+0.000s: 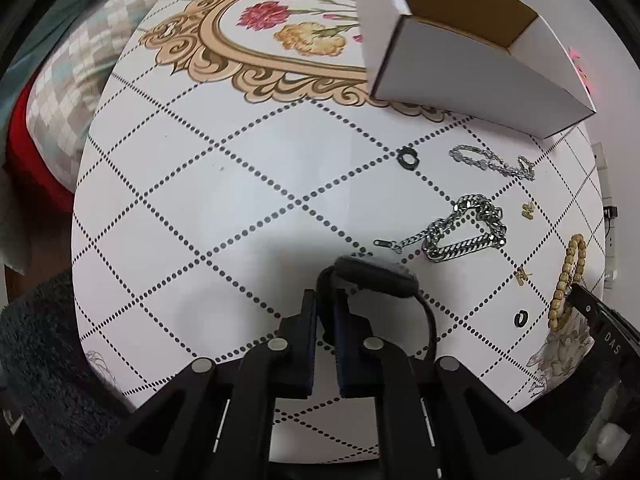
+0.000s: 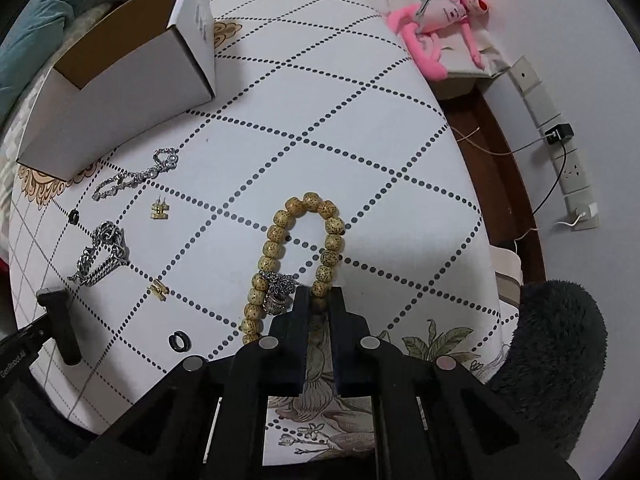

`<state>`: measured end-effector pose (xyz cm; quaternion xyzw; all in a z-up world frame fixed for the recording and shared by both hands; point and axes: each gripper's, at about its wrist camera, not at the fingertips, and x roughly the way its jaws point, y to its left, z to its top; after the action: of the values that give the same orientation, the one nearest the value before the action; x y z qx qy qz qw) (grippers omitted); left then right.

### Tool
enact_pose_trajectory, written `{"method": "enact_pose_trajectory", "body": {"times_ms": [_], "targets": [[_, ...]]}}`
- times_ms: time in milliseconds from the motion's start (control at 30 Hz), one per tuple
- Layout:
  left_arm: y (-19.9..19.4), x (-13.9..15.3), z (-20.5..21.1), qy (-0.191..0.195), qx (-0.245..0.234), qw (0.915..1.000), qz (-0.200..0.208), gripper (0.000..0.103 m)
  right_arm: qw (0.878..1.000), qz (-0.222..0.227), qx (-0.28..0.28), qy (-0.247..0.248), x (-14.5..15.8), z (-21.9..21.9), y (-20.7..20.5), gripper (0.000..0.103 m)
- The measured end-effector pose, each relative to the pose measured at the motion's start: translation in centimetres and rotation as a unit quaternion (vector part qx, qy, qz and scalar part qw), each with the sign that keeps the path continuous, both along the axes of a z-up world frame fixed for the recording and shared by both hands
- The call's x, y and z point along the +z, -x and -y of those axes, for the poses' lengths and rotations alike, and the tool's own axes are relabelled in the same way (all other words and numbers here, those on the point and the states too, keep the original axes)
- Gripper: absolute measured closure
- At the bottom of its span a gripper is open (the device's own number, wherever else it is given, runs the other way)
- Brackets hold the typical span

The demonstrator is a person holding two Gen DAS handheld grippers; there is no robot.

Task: Organize jewelry
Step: 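Grasp the black watch band with the left gripper while the right grasps the gold bead bracelet, then carry both items into the white box and open both grippers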

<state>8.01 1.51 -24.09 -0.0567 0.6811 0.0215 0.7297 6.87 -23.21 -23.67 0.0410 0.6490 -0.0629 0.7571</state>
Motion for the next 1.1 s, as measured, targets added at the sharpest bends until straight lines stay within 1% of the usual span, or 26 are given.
{"method": "enact_pose_trajectory", "body": {"times_ms": [33,67,133,233,333,467,500,567,633,700,767,833,867,967,1100], "targets": [[0.1,0.3,0.1,-0.001,-0.003,1.0,0.003,0.101,1.0,0.0,-0.001,-0.003,0.0,0.2,-0.2,0.093],[-0.2,0.9,1.1,-0.002,-0.005,1.0,0.004,0.102,1.0,0.0,-0.003,-0.008,0.1,0.3,-0.1,0.094],[-0.1,1.6,1.5,0.0,-0.009,0.9999,0.01,0.102,0.999,0.001,-0.01,-0.033,0.3,1.1,-0.2,0.094],[0.0,3.0,2.4,0.003,-0.014,0.9997,0.02,0.102,0.997,0.017,-0.026,-0.067,1.2,2.3,-0.3,0.094],[-0.2,5.0,3.1,0.01,-0.017,0.9994,0.03,0.102,0.995,0.041,-0.021,-0.088,3.1,2.1,-0.3,0.094],[-0.2,8.7,3.5,0.023,-0.022,0.9981,0.053,0.102,0.991,0.067,-0.009,-0.116,6.0,1.5,-0.4,0.094],[-0.5,9.8,3.7,0.028,-0.023,0.9974,0.062,0.102,0.989,0.073,-0.006,-0.125,6.8,1.3,-0.7,0.094],[-1.0,11.2,3.7,0.036,-0.026,0.9962,0.075,0.102,0.986,0.085,0.003,-0.141,8.4,1.4,-1.5,0.094],[-2.3,12.8,3.6,0.048,-0.028,0.9943,0.091,0.102,0.982,0.103,0.016,-0.155,10.5,1.1,-2.5,0.094],[-4.1,13.1,3.3,0.059,-0.027,0.9927,0.101,0.102,0.977,0.127,0.03,-0.168,13.0,0.7,-3.9,0.094],[-6.0,13.9,3.4,0.07,-0.025,0.9914,0.108,0.102,0.972,0.141,0.044,-0.183,14.8,0.3,-5.5,0.094],[-8.0,14.1,3.4,0.074,-0.027,0.9906,0.112,0.102,0.967,0.15,0.057,-0.196,16.1,-0.4,-7.4,0.094],[-8.8,14.3,3.5,0.075,-0.027,0.9905,0.112,0.102,0.967,0.154,0.066,-0.194,16.5,-0.9,-8.3,0.094],[-11.5,13.6,3.6,0.072,-0.031,0.9912,0.107,0.102,0.966,0.157,0.086,-0.184,16.9,-2.4,-11.1,0.094],[-14.1,12.6,3.5,0.072,-0.026,0.9927,0.093,0.102,0.969,0.134,0.1,-0.179,15.5,-3.9,-14.3,0.094]]}}
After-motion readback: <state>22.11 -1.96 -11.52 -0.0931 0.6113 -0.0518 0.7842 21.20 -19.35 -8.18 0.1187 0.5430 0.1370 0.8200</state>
